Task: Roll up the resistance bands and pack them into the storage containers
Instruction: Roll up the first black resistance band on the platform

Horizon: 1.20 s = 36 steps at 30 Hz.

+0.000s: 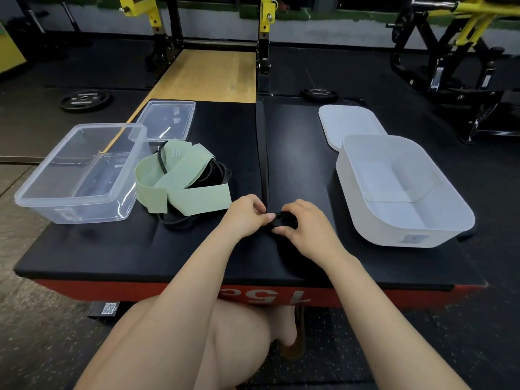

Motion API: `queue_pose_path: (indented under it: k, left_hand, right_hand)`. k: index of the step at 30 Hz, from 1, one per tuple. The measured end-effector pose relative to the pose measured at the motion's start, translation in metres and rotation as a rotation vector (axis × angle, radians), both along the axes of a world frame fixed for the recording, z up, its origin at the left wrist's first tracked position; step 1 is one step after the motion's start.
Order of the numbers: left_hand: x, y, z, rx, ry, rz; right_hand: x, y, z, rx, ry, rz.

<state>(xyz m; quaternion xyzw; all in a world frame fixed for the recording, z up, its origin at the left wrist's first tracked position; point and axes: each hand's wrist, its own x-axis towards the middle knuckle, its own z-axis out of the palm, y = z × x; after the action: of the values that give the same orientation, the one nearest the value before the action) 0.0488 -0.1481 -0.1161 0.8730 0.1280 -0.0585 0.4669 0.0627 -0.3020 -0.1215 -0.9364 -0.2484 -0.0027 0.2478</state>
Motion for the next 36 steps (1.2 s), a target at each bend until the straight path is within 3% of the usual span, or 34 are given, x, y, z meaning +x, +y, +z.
queue_pose_path:
  k: [16, 20, 27, 36]
  left_hand:
    - [-0.001, -0.008, -0.001, -0.068, -0.025, 0.02]
    - [0.003, -0.009, -0.003, -0.048, -0.024, 0.022]
    - [0.002, -0.01, -0.002, 0.006, -0.025, 0.034]
    - [0.001, -0.011, -0.002, -0.082, -0.003, 0.067]
  right_hand:
    - [0.02, -0.019, 0.013, -0.021, 0.132, 0.253]
    - [0.01, -0.014, 0.009, -0.051, 0.159, 0.127]
    - [-0.022, 0.003, -0.009, 0.085, 0.049, -0.254]
    - [-0.017, 0.008, -0.01, 0.106, -0.021, -0.192]
